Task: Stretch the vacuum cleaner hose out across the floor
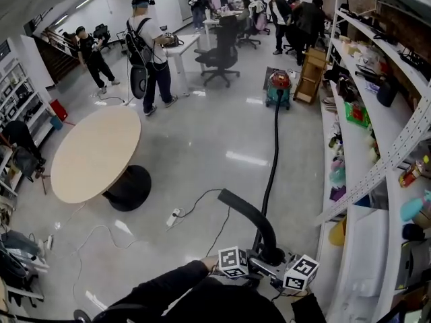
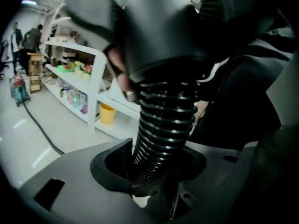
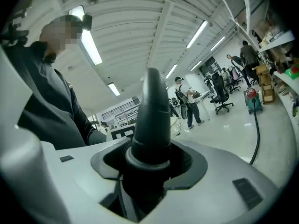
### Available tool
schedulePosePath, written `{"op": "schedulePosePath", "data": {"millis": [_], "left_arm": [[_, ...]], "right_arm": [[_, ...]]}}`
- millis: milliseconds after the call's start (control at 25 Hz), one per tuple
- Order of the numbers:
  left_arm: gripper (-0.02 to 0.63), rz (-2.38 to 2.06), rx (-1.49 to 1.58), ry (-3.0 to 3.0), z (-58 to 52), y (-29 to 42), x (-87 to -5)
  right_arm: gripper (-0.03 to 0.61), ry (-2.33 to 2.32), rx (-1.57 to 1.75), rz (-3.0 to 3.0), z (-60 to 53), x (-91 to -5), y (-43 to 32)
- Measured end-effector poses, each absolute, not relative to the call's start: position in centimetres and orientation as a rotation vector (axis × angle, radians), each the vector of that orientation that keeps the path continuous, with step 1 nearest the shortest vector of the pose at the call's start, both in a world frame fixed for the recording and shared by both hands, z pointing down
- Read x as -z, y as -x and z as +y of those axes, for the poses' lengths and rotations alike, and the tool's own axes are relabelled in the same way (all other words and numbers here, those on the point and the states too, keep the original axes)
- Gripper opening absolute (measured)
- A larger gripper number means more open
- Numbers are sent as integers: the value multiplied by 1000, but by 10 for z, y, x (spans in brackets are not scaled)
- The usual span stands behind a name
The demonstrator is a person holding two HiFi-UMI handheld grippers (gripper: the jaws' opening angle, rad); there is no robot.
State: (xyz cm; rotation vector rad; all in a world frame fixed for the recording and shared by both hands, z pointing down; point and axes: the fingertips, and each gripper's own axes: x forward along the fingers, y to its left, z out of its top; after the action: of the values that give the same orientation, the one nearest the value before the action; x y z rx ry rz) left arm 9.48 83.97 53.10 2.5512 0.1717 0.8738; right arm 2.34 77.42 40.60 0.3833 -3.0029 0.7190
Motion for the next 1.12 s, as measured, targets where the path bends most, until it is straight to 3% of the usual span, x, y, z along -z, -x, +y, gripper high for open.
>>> {"op": "schedulePosePath", "data": {"millis": [160,320,440,600,760,960,1040,1120], "left_arm": [[266,-222,-689,-2615,812,-35,-529],[272,-365,-479,-2622,827,29,-516],[279,-462,-405,-2612,844,75,-520],[282,-331,-427,-2562,879,106,-530],[287,-219,-440,-2484,897,139,-528],[285,-348,186,-2230,865,190,-431],[287,-348,267,-2285,865,176,-387],[333,-340,273,-2376,870,139,-352]], "right_arm": [[224,-511,-701,-3017,786,-411,1],[222,-638,-846,-3079,795,-409,38],[222,-643,-770,-3046,815,-411,85],[222,-581,-650,-2941,850,-419,131],[222,-685,-630,-2921,859,-412,119],[222,-851,-601,-2869,872,-423,90],[222,-870,-569,-2839,880,-434,84],[222,-859,-538,-2807,887,-448,75]]}}
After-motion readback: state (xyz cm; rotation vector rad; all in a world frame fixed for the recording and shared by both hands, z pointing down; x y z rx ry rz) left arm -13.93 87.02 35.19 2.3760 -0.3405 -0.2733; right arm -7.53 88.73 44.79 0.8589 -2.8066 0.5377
